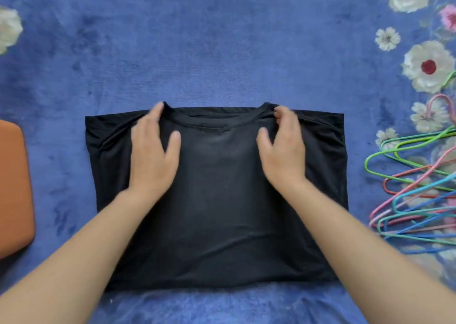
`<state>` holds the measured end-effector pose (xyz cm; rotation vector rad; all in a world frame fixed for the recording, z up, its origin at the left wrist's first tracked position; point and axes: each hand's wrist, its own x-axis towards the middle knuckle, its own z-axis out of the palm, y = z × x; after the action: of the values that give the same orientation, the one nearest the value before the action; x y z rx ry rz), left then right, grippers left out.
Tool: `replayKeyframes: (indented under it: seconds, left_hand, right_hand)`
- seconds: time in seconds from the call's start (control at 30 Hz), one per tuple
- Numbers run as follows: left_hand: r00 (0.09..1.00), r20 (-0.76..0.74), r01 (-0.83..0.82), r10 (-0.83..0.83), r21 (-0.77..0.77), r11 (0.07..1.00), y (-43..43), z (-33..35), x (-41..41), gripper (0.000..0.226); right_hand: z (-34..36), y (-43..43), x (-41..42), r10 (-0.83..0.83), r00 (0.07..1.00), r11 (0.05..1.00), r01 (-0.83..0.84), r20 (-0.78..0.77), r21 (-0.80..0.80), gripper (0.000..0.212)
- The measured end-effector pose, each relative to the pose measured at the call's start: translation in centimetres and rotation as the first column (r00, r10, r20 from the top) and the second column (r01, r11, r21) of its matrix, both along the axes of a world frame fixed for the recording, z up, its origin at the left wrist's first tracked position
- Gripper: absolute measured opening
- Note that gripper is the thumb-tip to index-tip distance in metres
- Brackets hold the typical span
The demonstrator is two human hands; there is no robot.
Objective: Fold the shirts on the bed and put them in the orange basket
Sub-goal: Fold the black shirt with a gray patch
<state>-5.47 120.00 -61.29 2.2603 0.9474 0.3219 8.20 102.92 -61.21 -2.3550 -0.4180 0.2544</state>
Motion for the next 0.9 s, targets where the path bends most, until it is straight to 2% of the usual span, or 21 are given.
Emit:
replayKeyframes:
  seconds: [0.07, 0.1, 0.17, 0.2, 0.3, 0.37, 0.43, 0.5, 0.57, 0.63, 0.67, 0.7, 0.77, 0.83, 0.9]
  left_hand:
    - [0.98, -0.11, 0.179, -0.163, 0.15, 0.972, -3.2, -0.5, -2.3, 0.056]
    - [0.962, -0.189, 0.227, -0.195, 0.163, 0.96, -4.6, -0.8, -3.8, 0.058]
    - [0.932, -0.342, 0.184, -0.123, 0.152, 0.971, -5.9, -1.8, -7.3, 0.061]
    - [0.912, -0.406, 0.13, -0.056, 0.158, 0.979, -5.7, -2.3, -9.1, 0.063]
    - [0.844, -0.534, 0.104, 0.042, 0.239, 0.965, -3.3, -2.8, -14.0, 0.065]
    - [0.824, -0.561, 0.08, 0.08, 0.254, 0.964, -2.4, -2.5, -15.7, 0.065]
    - [0.827, -0.539, -0.008, 0.158, 0.27, 0.963, -3.3, -1.9, -15.7, 0.065]
    - [0.844, -0.511, -0.008, 0.164, 0.294, 0.956, -6.0, -1.2, -14.5, 0.063]
    - [0.877, -0.477, 0.087, 0.062, 0.286, 0.954, -9.8, -0.8, -13.0, 0.062]
    - [0.885, -0.464, 0.156, -0.028, 0.242, 0.958, -13.5, -0.9, -12.1, 0.061]
    - [0.88, -0.475, 0.146, -0.023, 0.224, 0.964, -14.6, -1.2, -12.2, 0.061]
    - [0.867, -0.498, 0.105, 0.014, 0.211, 0.972, -14.9, -1.5, -12.7, 0.062]
    - [0.825, -0.554, 0.014, 0.109, 0.213, 0.977, -13.8, -2.2, -14.8, 0.064]
    - [0.793, -0.592, 0.005, 0.146, 0.246, 0.969, -12.3, -2.3, -17.6, 0.067]
    - [0.781, -0.601, -0.014, 0.166, 0.25, 0.968, -10.9, -2.2, -19.7, 0.065]
  right_hand:
    - [-0.8, -0.2, -3.1, 0.313, 0.94, 0.947, -0.298, 0.136, -0.119, 0.053]
    - [-1.4, -0.6, -4.3, 0.48, 0.865, 0.869, -0.446, 0.146, -0.217, 0.056]
    - [-2.6, -2.1, -4.4, 0.67, 0.73, 0.708, -0.575, 0.135, -0.41, 0.061]
    - [-3.2, -3.0, -3.3, 0.672, 0.73, 0.686, -0.552, 0.121, -0.474, 0.064]
    - [-3.7, -6.5, 0.8, 0.47, 0.877, 0.737, -0.329, 0.098, -0.59, 0.07]
    - [-3.0, -8.5, 2.8, 0.275, 0.956, 0.748, -0.149, 0.098, -0.647, 0.07]
    - [-2.1, -8.9, 2.2, 0.173, 0.975, 0.778, -0.049, 0.138, -0.627, 0.068]
    - [-1.3, -8.0, -0.9, 0.208, 0.966, 0.827, -0.09, 0.155, -0.555, 0.065]
    - [-1.0, -7.0, -6.3, 0.356, 0.923, 0.833, -0.242, 0.147, -0.497, 0.063]
    - [-1.0, -7.5, -12.0, 0.54, 0.836, 0.767, -0.439, 0.101, -0.468, 0.061]
    - [-1.2, -8.7, -13.9, 0.595, 0.8, 0.726, -0.494, 0.077, -0.477, 0.061]
    - [-1.6, -10.4, -14.8, 0.607, 0.793, 0.702, -0.506, 0.048, -0.502, 0.061]
    - [-2.4, -14.8, -14.6, 0.503, 0.864, 0.708, -0.424, -0.018, -0.565, 0.062]
    - [-2.3, -19.7, -13.3, 0.414, 0.909, 0.681, -0.34, -0.042, -0.648, 0.061]
    - [-1.7, -23.3, -12.1, 0.393, 0.917, 0.642, -0.324, -0.064, -0.695, 0.061]
